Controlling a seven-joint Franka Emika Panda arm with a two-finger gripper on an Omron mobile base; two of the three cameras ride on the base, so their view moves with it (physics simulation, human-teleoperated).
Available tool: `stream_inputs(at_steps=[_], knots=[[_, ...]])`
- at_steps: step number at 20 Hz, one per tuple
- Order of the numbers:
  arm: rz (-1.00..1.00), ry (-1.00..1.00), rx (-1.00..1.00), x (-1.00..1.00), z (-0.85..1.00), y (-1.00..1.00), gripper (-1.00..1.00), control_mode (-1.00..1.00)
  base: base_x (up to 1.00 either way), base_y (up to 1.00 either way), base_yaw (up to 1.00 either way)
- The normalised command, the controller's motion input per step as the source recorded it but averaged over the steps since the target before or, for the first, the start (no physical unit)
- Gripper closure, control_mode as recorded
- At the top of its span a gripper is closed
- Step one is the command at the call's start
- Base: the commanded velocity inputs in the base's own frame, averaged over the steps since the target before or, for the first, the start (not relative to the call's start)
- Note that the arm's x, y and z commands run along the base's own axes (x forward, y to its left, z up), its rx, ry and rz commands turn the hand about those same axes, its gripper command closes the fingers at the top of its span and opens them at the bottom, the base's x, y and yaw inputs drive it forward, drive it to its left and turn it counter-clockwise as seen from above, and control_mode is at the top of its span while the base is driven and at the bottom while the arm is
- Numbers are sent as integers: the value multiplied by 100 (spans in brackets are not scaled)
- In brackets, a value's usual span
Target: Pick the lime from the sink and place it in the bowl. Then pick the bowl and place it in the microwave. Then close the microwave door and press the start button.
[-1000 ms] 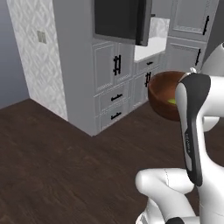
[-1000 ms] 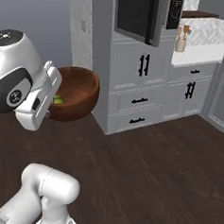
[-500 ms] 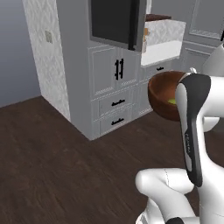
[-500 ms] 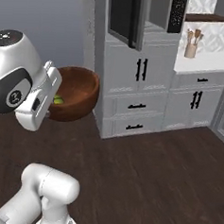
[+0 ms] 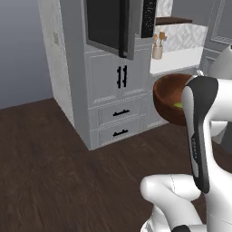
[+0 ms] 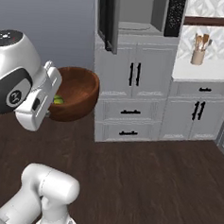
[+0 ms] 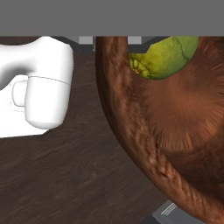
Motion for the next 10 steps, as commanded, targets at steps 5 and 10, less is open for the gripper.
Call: stream_inputs(at_steps=[5, 10], knots=[[0, 0, 0, 0, 0, 0, 100, 100, 12, -100, 34], [0, 0, 0, 0, 0, 0, 100, 100, 16, -100, 37]])
